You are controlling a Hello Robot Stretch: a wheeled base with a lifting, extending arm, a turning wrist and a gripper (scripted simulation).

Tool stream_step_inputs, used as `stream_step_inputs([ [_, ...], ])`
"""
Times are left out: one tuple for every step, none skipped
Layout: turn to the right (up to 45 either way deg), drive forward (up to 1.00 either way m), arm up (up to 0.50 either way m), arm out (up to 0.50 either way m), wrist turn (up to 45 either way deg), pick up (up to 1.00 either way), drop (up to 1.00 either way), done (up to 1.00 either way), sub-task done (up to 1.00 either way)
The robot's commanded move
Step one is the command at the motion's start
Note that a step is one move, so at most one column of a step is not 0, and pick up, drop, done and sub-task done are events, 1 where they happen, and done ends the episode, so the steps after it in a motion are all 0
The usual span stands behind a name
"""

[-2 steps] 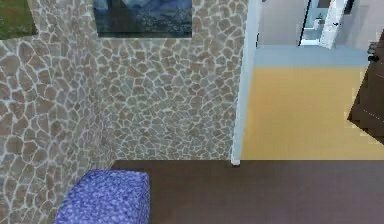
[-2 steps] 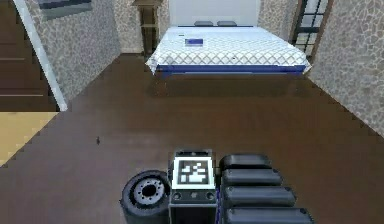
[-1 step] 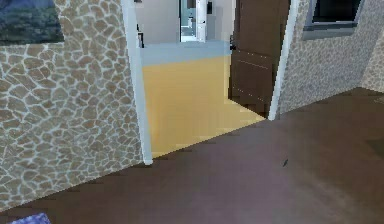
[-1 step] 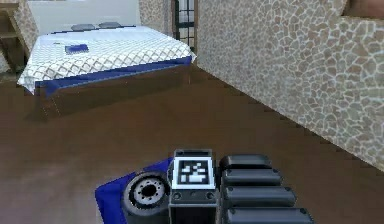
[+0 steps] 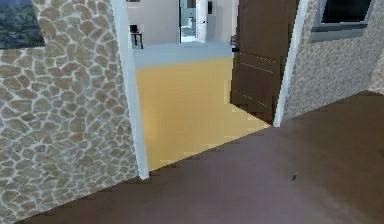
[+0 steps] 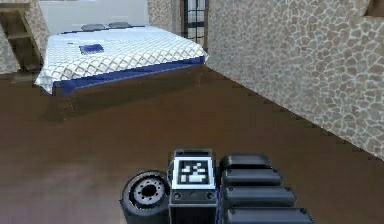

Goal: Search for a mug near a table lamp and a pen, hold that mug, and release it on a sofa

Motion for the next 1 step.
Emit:
stream_step_inputs([
  [0.0, 0.5, 0.0, 0.0, 0.0, 0.0, 0.0, 0.0, 0.0],
])
